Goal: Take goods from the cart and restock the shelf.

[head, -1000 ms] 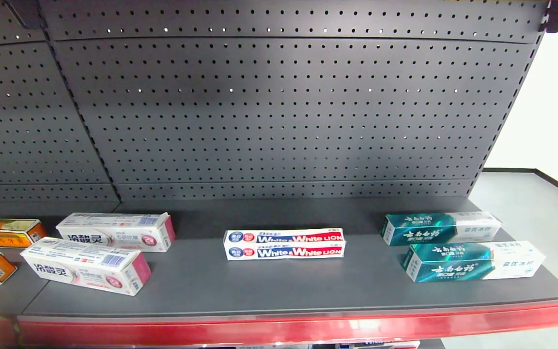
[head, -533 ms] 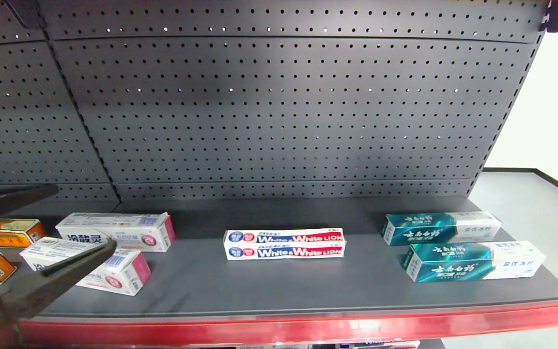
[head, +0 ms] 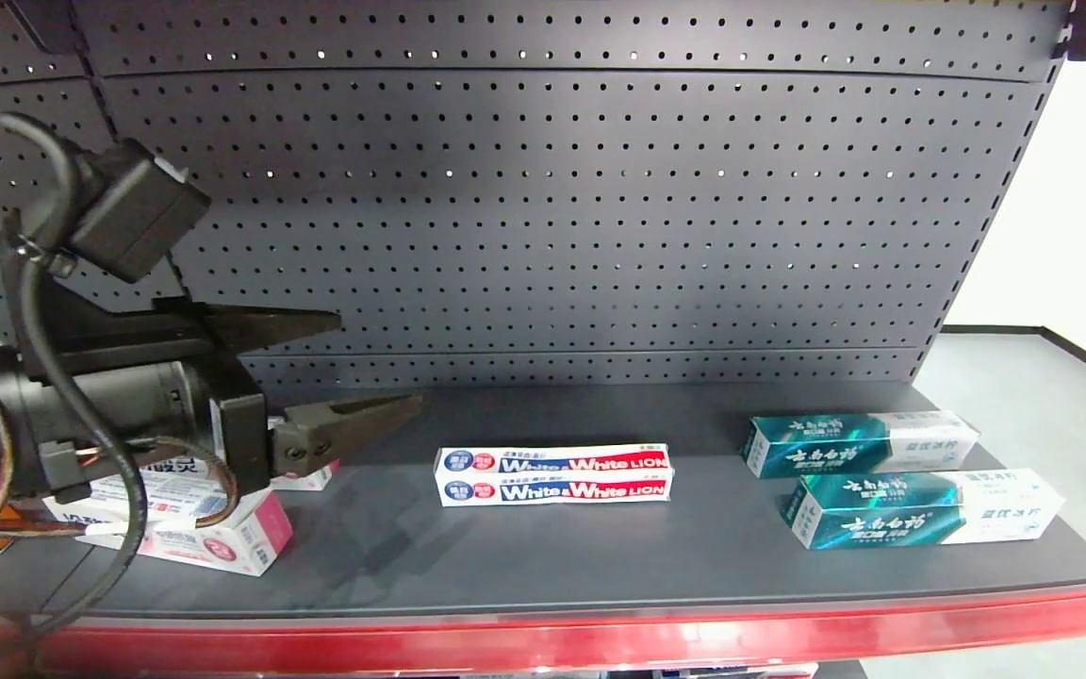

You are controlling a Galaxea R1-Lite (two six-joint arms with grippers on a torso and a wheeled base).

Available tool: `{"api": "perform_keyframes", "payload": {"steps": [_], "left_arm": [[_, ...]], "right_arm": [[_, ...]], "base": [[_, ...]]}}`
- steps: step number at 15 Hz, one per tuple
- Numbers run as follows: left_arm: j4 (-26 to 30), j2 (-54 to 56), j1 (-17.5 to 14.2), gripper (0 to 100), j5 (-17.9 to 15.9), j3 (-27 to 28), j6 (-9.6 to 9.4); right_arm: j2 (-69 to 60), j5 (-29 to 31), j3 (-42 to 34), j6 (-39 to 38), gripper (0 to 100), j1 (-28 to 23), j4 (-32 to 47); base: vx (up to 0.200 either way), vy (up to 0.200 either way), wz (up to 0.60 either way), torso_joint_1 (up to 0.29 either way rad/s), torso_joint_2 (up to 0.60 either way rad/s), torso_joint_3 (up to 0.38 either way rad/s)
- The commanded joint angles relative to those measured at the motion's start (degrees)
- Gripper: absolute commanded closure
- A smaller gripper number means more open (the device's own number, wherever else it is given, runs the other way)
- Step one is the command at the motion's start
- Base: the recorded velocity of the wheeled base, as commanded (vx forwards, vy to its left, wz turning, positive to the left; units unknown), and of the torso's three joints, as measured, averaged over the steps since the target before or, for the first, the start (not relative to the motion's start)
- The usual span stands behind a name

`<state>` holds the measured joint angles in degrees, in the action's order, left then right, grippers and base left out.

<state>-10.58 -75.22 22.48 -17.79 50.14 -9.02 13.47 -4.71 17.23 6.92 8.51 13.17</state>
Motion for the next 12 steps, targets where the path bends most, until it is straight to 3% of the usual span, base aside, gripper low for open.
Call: {"api": "perform_keyframes", "payload": {"steps": [1,3,5,8,9,12], "left_arm": [[0.03,-4.33,-0.16,0,-1.02,2.51,0.06],[-0.40,-6.96,-0.77,0,-5.42,4.00,-0.47],[-0.40,-10.13,-1.39,0,-14.56,4.79,-3.81],[0.12,-12.76,-1.91,0,-22.64,4.62,-5.48],[0.12,-14.08,-2.00,0,-26.77,4.97,-5.74],[0.47,-16.89,-1.83,0,-28.97,5.41,-5.83]], "right_arm": [[-0.55,-0.04,-0.17,-0.07,100,0.10,0.02],[-0.64,-0.22,-0.44,-0.07,100,0.10,0.02],[-0.64,-0.39,-0.44,-0.07,100,0.19,0.02],[-0.81,-1.01,-0.35,-0.07,100,0.19,0.02],[-1.25,-1.10,-0.35,-0.07,100,0.19,0.02],[-1.52,-1.45,-0.53,-0.07,100,0.19,0.11]], "base": [[0.000,0.000,0.00,0.000,0.00,0.000],[0.000,0.000,0.00,0.000,0.00,0.000],[0.000,0.000,0.00,0.000,0.00,0.000],[0.000,0.000,0.00,0.000,0.00,0.000],[0.000,0.000,0.00,0.000,0.00,0.000],[0.000,0.000,0.00,0.000,0.00,0.000]]}}
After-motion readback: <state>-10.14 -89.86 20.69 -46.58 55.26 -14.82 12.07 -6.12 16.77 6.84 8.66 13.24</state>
